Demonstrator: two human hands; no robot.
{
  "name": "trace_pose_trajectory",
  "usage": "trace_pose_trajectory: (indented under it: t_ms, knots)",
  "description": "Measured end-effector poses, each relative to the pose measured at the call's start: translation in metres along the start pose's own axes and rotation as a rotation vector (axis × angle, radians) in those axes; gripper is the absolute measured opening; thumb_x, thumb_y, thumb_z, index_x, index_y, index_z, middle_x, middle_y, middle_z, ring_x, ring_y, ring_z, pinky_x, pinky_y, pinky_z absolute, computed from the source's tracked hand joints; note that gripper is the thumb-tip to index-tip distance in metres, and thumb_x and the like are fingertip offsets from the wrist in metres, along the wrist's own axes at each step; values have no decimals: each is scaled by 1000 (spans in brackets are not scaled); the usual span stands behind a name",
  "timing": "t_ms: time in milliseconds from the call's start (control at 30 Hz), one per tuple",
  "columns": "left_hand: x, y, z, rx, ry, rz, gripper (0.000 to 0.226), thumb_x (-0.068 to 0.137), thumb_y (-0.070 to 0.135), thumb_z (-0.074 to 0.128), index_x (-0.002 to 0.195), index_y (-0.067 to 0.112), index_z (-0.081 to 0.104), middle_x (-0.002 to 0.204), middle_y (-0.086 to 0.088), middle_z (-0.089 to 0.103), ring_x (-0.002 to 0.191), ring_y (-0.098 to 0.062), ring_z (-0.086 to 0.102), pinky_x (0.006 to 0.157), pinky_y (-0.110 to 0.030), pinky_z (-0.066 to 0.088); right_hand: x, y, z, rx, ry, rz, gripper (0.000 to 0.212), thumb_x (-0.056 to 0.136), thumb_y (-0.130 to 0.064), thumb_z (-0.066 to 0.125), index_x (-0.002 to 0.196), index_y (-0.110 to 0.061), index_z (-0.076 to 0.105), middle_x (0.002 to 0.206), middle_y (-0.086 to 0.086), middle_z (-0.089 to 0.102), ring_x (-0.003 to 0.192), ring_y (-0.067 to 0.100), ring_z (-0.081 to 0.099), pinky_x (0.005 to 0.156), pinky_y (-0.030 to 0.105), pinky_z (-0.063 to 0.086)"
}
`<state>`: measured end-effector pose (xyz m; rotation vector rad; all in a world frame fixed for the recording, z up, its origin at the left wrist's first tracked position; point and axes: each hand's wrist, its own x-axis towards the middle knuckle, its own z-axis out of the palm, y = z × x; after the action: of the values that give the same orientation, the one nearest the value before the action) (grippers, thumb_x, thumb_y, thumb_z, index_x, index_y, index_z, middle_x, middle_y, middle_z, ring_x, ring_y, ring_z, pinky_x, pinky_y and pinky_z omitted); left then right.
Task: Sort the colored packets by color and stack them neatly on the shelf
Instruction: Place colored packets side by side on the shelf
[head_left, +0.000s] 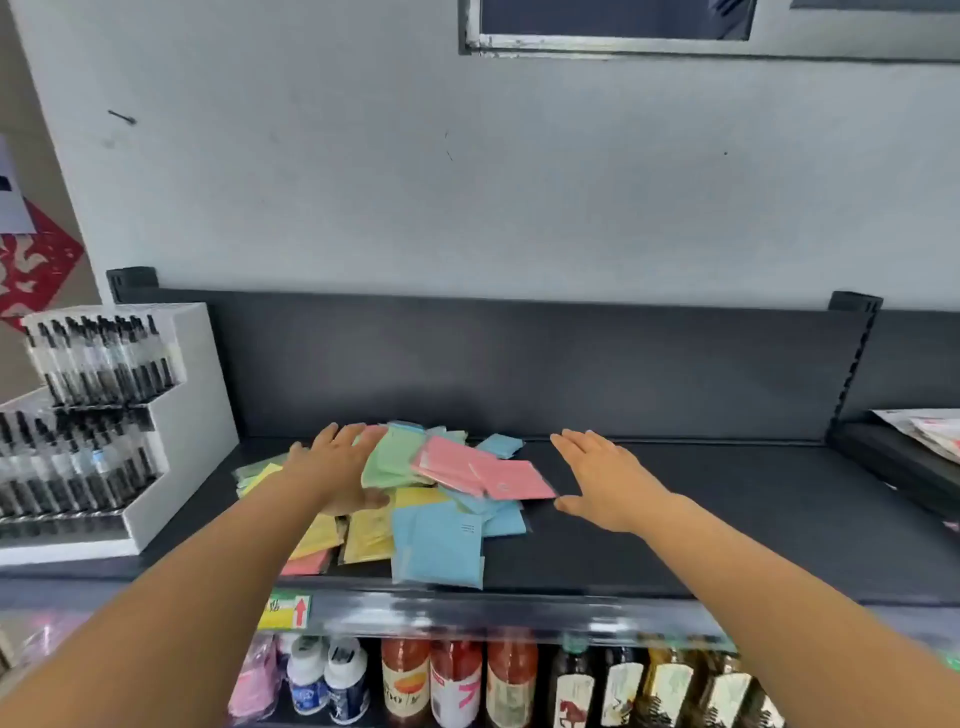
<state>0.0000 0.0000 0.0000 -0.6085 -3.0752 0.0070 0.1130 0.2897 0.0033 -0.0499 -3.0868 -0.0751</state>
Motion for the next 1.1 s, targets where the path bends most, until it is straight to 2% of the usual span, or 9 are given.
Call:
trace_pose_trajectory:
  t_ms: [167, 300, 467, 600, 733, 900, 1000, 1100]
  knots:
    - [51, -3, 4, 1, -51, 79, 92, 78, 60, 58, 148, 33, 4, 157, 6, 3, 145, -23, 0, 113, -55, 16, 40, -6, 11, 21, -118, 3, 85, 89, -46, 54, 151, -19, 4, 159, 0, 6, 146, 22, 7, 117, 43, 18]
    - [80, 0, 14, 58, -96, 135, 97, 74, 62, 61, 148, 31, 5, 157, 7, 1, 145, -22, -2, 113, -52, 16, 65, -5, 20, 128, -203, 11, 91, 83, -49, 61, 151, -20, 8, 158, -3, 10, 143, 22, 19, 114, 42, 26]
    - [101, -6, 29, 0, -201, 96, 102, 68, 64, 64, 148, 24, 14, 158, 3, 7, 145, -19, 10, 116, -45, 19, 89, -5, 41, 207, -294, -63, 86, 81, -45, 63, 150, -27, 13, 156, -6, 16, 138, 21, 29, 111, 36, 31]
    - [104, 0, 24, -20, -199, 59, 102, 64, 60, 71, 146, 21, 24, 153, 2, 27, 138, -20, 29, 113, -36, 27, 98, 0, 57, 211, -240, -146, 74, 87, -47, 55, 149, -28, 18, 154, -7, 25, 134, 20, 37, 109, 32, 33]
    - [101, 11, 15, -9, -195, 21, 96, 63, 56, 75, 143, 22, 33, 144, 1, 41, 131, -22, 39, 108, -35, 33, 101, 14, 60, 184, -192, -224, 64, 91, -48, 49, 148, -34, 20, 153, -12, 28, 134, 17, 39, 107, 31, 35]
    - [96, 31, 18, 125, -155, 26, 62, 74, 49, 68, 128, 22, 52, 122, -1, 60, 112, -24, 54, 94, -36, 46, 106, 25, 69, 206, -101, -279, 46, 97, -45, 34, 142, -47, 26, 144, -16, 42, 126, 17, 47, 98, 33, 43]
    - [94, 33, 22, 66, -153, 17, 54, 77, 47, 67, 123, 21, 56, 115, 0, 62, 105, -22, 56, 90, -36, 48, 110, 29, 73, 249, -86, -255, 41, 97, -46, 31, 138, -54, 28, 138, -18, 49, 121, 17, 52, 94, 32, 45]
    - [91, 30, 14, -29, -195, 9, 55, 82, 42, 64, 132, 22, 50, 126, 1, 58, 114, -22, 53, 96, -34, 43, 110, 29, 74, 273, -105, -230, 39, 97, -47, 29, 136, -55, 29, 135, -16, 53, 119, 18, 53, 93, 31, 45]
